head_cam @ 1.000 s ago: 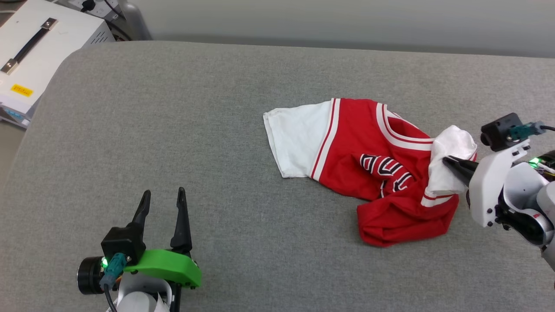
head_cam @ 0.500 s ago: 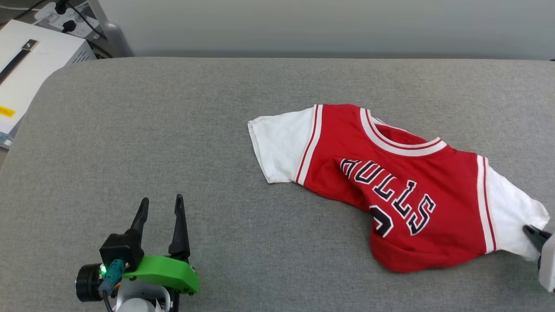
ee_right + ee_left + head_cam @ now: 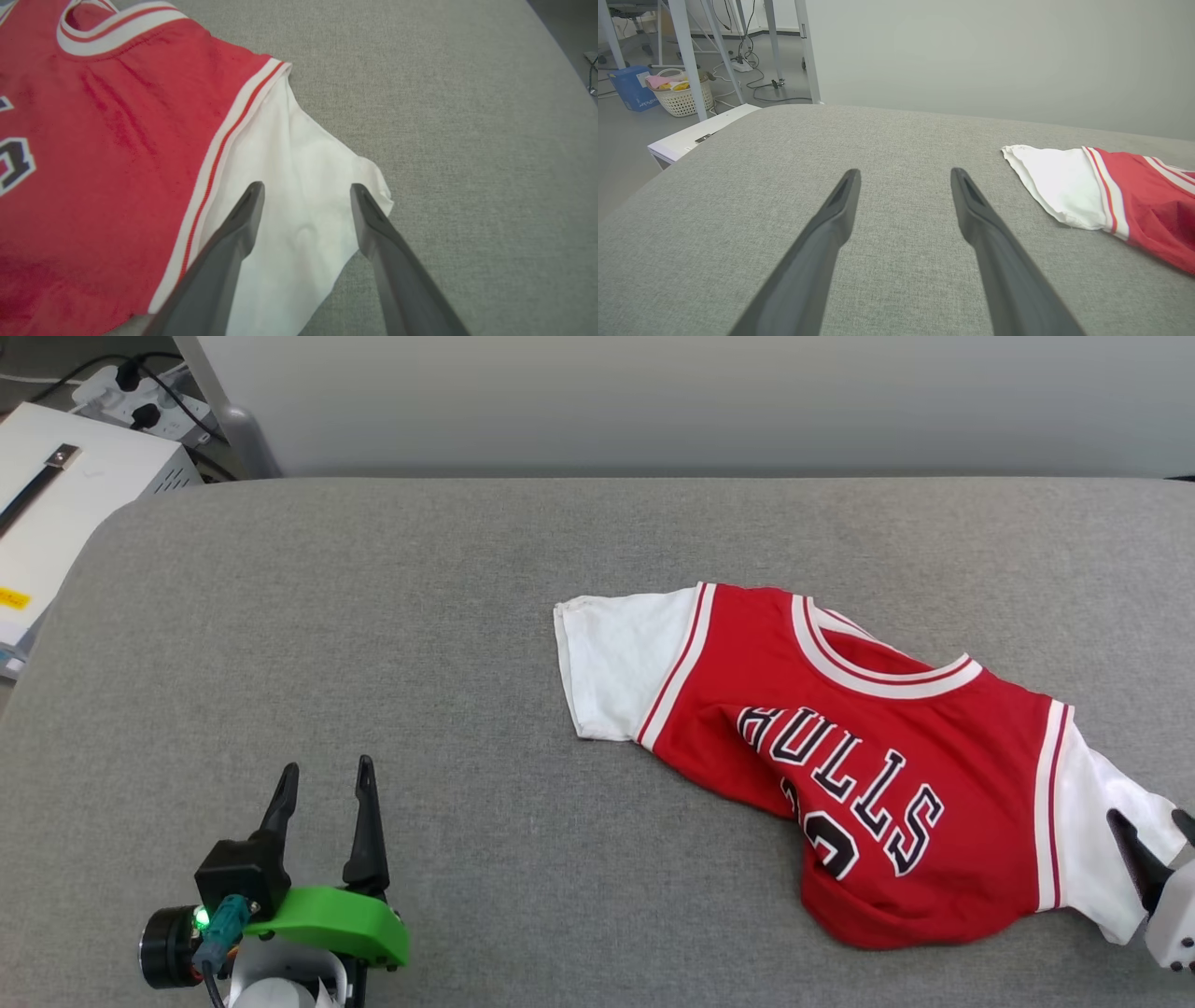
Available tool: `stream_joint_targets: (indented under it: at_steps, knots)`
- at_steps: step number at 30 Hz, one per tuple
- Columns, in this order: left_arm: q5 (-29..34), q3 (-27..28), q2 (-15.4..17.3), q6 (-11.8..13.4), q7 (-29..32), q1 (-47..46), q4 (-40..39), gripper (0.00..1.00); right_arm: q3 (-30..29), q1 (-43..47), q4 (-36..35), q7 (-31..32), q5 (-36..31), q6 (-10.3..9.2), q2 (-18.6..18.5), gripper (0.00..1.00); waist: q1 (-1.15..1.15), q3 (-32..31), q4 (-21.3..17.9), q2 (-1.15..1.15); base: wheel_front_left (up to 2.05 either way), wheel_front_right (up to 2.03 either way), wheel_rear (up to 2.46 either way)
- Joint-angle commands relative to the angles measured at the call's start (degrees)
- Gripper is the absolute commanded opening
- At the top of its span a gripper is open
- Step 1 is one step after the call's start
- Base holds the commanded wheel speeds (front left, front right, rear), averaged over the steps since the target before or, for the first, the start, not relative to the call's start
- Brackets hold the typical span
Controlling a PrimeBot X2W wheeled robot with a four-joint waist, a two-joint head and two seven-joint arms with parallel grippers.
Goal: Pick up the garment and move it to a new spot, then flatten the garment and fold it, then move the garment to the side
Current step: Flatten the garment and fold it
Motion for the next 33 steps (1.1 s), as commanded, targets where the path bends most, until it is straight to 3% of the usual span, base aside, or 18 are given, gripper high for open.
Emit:
stream_joint_targets:
  at_steps: [1,10,14,18,26,33]
  knots:
    - [0.74,0.51,0.34,-0.50,-0.33,-0.92,-0.16,1.00,-1.55,0.67,-1.33,-1.72,-2.00,-0.04,0.90,1.00,0.00,-1.09,-0.74,0.00,0.00,0.00,0.00]
    - [1.32,-2.21,5.18,-2.94,0.09,-10.14,1.56,1.00,-12.65,2.63,-14.05,-7.62,-15.72,-0.04,10.99,1.00,0.00,-0.81,-2.81,0.00,0.00,0.00,0.00]
    - [-0.54,-5.67,8.83,-3.48,3.70,-19.34,3.21,1.00,-15.22,3.87,-20.57,-8.62,-21.35,-0.04,16.96,1.00,0.00,1.07,-3.95,0.00,0.00,0.00,0.00]
    - [-4.05,-10.82,12.59,-3.58,8.38,-28.78,4.66,1.00,-15.39,4.45,-23.44,-9.54,-23.66,-0.04,20.63,1.00,0.00,3.56,-5.30,0.00,0.00,0.00,0.00]
    - [-18.14,-24.17,17.90,-3.60,23.96,-46.94,10.88,1.00,-13.35,3.17,-24.08,-11.50,-25.13,-0.04,23.38,1.00,0.00,9.07,-7.70,0.00,0.00,0.00,0.00]
    - [-28.42,-37.05,20.48,-3.61,45.58,-58.41,17.21,1.00,-11.30,0.61,-24.18,-11.82,-25.27,-0.04,24.14,1.00,0.00,14.16,-10.11,0.00,0.00,0.00,0.00]
